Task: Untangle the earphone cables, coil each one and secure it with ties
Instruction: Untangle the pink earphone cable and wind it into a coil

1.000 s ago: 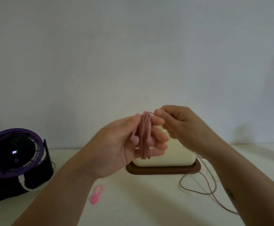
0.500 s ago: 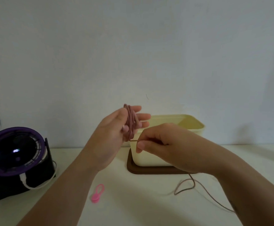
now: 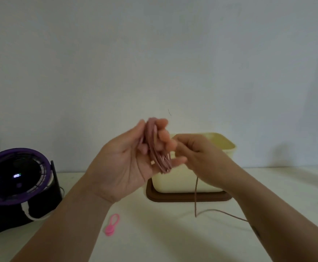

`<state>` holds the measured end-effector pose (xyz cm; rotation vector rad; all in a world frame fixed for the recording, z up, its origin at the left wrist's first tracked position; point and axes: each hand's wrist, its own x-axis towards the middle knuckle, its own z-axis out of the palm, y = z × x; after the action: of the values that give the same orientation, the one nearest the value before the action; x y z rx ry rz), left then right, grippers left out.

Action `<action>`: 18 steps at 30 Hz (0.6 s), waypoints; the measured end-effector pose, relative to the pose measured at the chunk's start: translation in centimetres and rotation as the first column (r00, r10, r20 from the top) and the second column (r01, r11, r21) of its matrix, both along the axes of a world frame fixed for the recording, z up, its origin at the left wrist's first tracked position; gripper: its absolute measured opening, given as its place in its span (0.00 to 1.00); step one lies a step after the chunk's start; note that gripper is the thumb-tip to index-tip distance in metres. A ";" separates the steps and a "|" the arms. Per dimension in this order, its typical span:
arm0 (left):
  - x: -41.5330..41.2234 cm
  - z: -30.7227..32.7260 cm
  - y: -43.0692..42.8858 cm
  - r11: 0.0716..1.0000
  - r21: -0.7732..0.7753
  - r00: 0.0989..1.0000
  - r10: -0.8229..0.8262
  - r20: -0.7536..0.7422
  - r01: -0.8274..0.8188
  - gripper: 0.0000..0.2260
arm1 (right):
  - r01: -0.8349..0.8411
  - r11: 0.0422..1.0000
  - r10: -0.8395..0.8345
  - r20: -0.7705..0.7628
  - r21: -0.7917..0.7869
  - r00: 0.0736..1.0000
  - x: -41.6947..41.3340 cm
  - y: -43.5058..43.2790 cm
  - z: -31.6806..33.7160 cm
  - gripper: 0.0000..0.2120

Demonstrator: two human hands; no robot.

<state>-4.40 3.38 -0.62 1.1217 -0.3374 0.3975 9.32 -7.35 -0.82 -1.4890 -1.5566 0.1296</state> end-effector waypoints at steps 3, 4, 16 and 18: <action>0.3 0.3 -0.1 0.960 -0.197 0.979 0.203 0.016 -0.196 0.18 | -0.010 0.976 0.041 0.136 -0.218 0.990 -0.5 0.2 -0.7 0.13; 0.4 0.3 -0.2 0.922 -0.158 0.933 0.359 0.001 -0.354 0.18 | -0.013 0.961 0.063 0.173 -0.275 0.983 -0.7 0.1 -0.8 0.12; 0.8 -1.6 -0.3 0.727 0.591 0.859 0.501 -0.107 -0.350 0.18 | 0.092 0.990 -0.100 0.069 0.103 0.993 -0.2 -2.0 2.2 0.12; 0.5 -1.4 -0.6 0.820 0.508 0.905 0.393 -0.164 -0.264 0.17 | 0.090 0.990 -0.092 0.013 0.108 0.996 0.3 -1.4 1.6 0.13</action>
<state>-3.94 2.75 -2.00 1.7134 0.0092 0.4805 9.62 -8.72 0.82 -1.4763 -1.4835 -0.0197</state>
